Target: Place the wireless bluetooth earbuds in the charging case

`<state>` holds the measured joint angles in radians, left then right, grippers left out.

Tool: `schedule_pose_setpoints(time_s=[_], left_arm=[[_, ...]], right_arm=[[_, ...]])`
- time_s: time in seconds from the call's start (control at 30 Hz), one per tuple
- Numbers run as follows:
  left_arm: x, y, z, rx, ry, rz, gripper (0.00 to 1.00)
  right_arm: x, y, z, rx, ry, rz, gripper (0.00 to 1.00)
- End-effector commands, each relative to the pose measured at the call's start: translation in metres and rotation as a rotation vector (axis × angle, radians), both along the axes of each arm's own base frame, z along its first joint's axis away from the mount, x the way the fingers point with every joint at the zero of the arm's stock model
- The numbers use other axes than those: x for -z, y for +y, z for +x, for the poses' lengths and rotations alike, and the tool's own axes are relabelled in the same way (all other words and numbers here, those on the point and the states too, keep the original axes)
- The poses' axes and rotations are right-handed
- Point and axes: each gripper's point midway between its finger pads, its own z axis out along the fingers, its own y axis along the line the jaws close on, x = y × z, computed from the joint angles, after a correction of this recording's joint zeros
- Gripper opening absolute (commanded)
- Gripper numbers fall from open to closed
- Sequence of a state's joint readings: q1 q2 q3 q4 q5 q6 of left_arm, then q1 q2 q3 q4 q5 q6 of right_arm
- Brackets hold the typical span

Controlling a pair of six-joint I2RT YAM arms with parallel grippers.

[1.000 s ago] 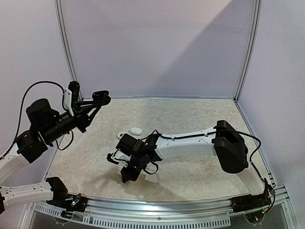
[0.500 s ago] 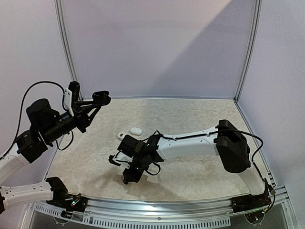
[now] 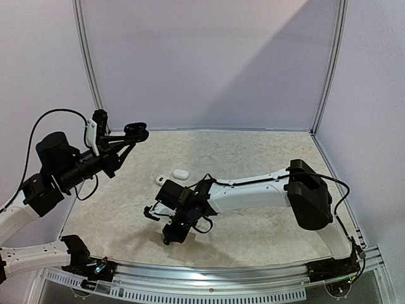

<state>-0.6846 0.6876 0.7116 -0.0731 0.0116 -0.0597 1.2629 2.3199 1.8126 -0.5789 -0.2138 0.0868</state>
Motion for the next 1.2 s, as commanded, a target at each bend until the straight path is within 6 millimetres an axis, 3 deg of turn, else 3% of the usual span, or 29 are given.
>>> schedule_pose_setpoints(time_s=[0.0,0.23,0.5,0.63,0.87,0.97,1.07,1.17], left_arm=[[0.009,-0.005,-0.002,0.021,0.015,0.013,0.00],[0.010,-0.005,-0.002,0.018,0.010,0.024,0.00],[0.010,-0.005,-0.002,0.020,0.012,0.021,0.00],[0.010,-0.005,-0.002,0.020,0.013,0.023,0.00],[0.010,-0.005,-0.002,0.020,0.009,0.023,0.00],[0.010,-0.005,-0.002,0.017,0.008,0.026,0.00],[0.010,-0.004,-0.001,0.013,0.008,0.025,0.00],[0.009,-0.004,-0.001,0.010,0.006,0.025,0.00]], right_arm=[[0.005,0.001,-0.004,-0.014,-0.007,-0.026,0.22],[0.015,0.004,-0.006,-0.025,0.010,-0.043,0.12],[0.022,-0.009,-0.012,-0.033,0.036,-0.109,0.20],[0.028,-0.007,-0.015,-0.034,0.039,-0.115,0.17],[0.016,0.007,-0.007,-0.006,0.010,-0.048,0.09],[0.011,0.005,-0.001,0.034,-0.007,-0.051,0.07],[-0.003,-0.006,0.019,0.152,-0.050,-0.049,0.04],[-0.019,-0.035,0.051,0.357,-0.112,-0.071,0.03]])
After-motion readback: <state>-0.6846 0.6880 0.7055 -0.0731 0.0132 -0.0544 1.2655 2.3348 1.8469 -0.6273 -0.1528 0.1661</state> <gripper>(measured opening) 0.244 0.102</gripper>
